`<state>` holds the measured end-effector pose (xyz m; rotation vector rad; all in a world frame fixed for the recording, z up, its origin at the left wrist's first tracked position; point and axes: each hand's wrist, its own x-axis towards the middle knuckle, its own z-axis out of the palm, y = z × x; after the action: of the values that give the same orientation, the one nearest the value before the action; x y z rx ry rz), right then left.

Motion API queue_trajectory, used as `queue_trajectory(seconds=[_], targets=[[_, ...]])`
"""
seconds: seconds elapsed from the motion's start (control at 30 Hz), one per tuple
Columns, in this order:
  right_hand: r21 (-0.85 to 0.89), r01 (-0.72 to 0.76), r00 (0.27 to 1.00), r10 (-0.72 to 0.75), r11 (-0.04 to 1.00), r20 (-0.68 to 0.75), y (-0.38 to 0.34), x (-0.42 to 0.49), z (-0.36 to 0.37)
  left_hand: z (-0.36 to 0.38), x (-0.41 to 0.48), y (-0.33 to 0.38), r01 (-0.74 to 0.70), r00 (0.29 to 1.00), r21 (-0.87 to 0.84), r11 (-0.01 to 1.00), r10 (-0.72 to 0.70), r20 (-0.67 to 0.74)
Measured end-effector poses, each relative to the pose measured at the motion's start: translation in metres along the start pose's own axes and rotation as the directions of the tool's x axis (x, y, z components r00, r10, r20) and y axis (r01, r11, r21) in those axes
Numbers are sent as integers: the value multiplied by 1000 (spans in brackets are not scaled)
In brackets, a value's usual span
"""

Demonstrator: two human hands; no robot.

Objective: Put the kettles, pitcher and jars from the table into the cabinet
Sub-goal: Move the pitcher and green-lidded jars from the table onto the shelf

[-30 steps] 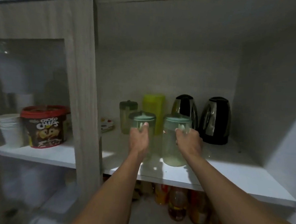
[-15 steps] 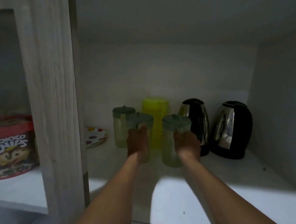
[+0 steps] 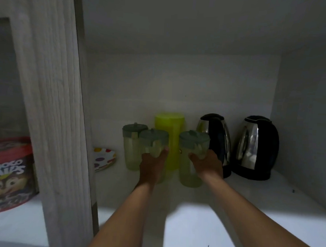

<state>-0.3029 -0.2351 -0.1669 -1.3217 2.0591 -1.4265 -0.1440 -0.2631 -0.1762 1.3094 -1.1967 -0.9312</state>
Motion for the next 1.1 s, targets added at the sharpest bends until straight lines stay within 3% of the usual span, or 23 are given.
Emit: queue_trajectory(seconds=[0.23,0.33,0.43,0.53,0.63,0.73,0.9,1.1], targets=[[-21,-25,993,27,999,118,35,-16,-13,1,-33,-12,129,991,185,974,-134,12],[-9,-28,992,29,1000,120,43,-33,-31,4,-57,-4,158,987,277,948,-146,-63],[-19,-34,994,36,999,99,44,-60,-54,4,-93,5,158,976,329,931,-97,-193],[-28,-7,995,10,1000,103,50,-91,-72,-2,-139,7,141,973,300,944,-75,-219],[-76,87,987,-76,993,139,55,-130,-86,-15,-187,1,129,966,349,928,-37,-257],[-110,233,960,-211,966,182,46,-168,-90,-38,-231,2,50,948,441,896,97,-303],[-41,477,843,-444,878,306,-2,-250,-64,-123,-287,2,-7,849,652,758,349,-396],[195,703,547,-695,684,467,-82,-400,-1,-292,-372,5,230,713,749,622,416,-564]])
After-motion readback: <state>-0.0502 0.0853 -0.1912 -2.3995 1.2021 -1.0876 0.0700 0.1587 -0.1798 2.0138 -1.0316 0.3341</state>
